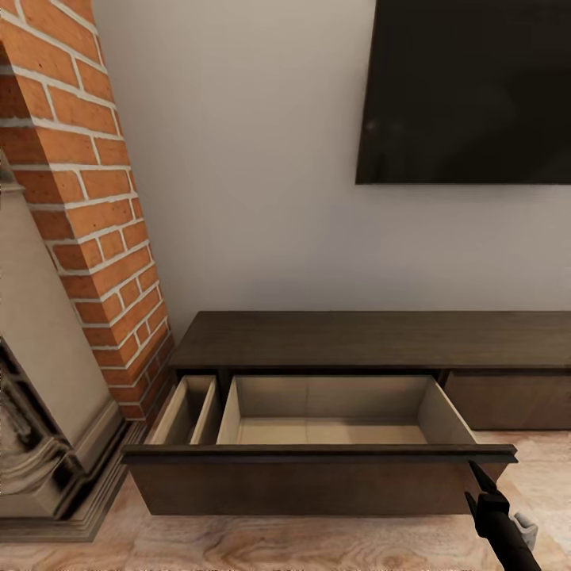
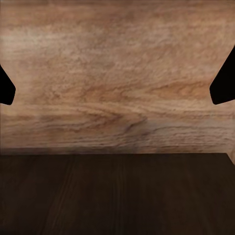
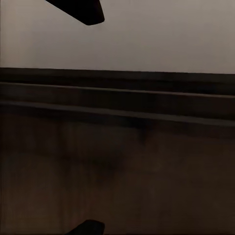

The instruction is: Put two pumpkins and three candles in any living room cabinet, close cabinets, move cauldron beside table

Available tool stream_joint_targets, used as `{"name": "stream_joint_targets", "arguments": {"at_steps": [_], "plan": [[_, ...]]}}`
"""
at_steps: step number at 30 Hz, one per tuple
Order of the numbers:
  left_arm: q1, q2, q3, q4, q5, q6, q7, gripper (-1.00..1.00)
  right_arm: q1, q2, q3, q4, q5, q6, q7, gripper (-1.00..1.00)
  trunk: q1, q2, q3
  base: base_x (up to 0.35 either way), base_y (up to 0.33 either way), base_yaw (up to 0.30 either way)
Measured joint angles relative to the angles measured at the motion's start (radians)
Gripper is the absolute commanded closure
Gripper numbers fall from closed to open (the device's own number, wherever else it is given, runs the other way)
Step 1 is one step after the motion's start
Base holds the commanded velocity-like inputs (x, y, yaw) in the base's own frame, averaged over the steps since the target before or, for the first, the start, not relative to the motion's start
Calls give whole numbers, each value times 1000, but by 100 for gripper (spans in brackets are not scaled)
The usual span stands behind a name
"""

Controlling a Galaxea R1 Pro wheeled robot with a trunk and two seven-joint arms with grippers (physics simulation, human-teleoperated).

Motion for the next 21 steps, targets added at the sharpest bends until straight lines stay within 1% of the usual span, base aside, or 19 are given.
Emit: {"name": "stream_joint_targets", "arguments": {"at_steps": [5,9,12,13,14,16,17,18,21], "plan": [[0,0,0,0,0,0,0,-100,0,-3,1,-3,0,0,-13,-100,0,0,0,-67,0,0],[0,0,0,0,0,0,-1,-100,-2,-11,3,-6,1,12,-38,-100,0,0,0,-14,0,0],[0,0,0,0,0,0,-1,-100,-7,-19,4,-13,2,82,-72,-100,0,0,0,-5,0,0],[0,0,-1,0,0,0,-1,-100,-9,-22,4,-20,5,124,-87,-100,0,0,0,-2,0,0],[0,0,-1,-1,0,0,-1,-100,-10,-27,4,-34,14,160,-99,-100,0,0,0,-2,0,0],[0,0,-1,-1,0,0,-1,-100,-10,-31,5,-50,31,186,-107,-100,0,0,0,-1,0,0],[0,0,-1,-1,0,0,-1,-100,-10,-32,5,-63,51,200,-107,-100,0,0,0,0,0,0],[0,0,-1,-1,0,0,-1,-100,-10,-32,5,-74,67,207,-103,-100,0,0,0,0,0,0],[0,0,-1,-1,0,0,-1,-100,-10,-31,2,-87,86,211,-77,-100,0,0,0,0,0,0]]}}
